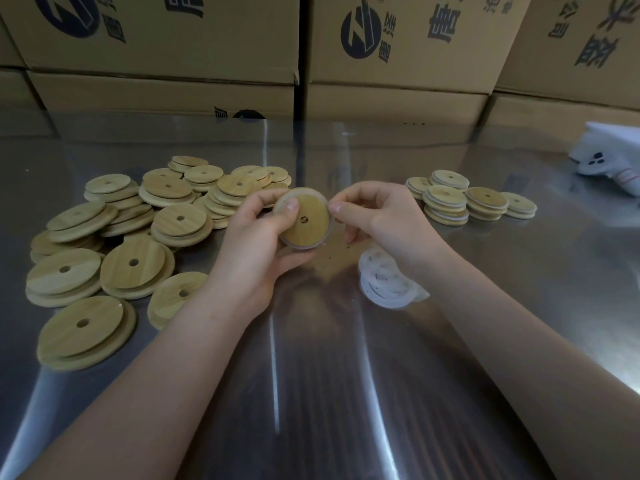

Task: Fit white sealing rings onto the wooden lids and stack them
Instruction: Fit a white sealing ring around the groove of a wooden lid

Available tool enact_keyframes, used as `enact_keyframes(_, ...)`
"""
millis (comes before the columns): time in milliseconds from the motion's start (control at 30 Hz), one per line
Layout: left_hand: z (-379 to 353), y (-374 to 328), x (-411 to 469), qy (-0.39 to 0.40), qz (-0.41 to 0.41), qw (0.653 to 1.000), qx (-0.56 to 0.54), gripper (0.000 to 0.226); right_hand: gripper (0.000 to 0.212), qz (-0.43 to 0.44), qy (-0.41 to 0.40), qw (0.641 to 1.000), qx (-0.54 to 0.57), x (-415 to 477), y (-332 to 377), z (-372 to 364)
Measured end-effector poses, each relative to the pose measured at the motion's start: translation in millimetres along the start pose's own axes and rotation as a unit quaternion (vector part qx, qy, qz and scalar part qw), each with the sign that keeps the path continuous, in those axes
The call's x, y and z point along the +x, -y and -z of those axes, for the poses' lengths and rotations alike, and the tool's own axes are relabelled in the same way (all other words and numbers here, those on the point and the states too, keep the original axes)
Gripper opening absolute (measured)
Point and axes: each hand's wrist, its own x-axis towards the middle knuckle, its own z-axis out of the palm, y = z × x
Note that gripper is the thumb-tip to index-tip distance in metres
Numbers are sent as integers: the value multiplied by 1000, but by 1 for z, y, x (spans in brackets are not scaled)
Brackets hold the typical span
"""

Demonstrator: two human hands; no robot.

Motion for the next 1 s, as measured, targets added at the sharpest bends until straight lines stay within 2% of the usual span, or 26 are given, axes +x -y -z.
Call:
enact_keyframes(167, 3, -1, 2, 6, 7, 999, 33, 26, 11, -4, 4, 1000, -11, 1, 0, 0)
enact_keyframes(300, 4, 0, 2, 9, -3, 996, 85, 20, 15, -7, 21, 999, -32, 2, -1, 0)
enact_keyframes(500, 4, -3, 3, -8, -91, 973, 211, 21, 22, 27, 26, 995, -91, 2, -5, -2)
enact_keyframes(733, 7, -4, 6, -1, -125, 947, 296, 28, 26, 59, 23, 991, -115, 2, -6, -6)
enact_keyframes(867, 6, -3, 5, 4, -136, 940, 313, 28, 26, 65, 28, 989, -129, 2, -6, -5)
enact_keyframes(1000, 2, 0, 1, -2, -122, 955, 272, 23, 18, 65, 22, 992, -107, 3, -5, -2)
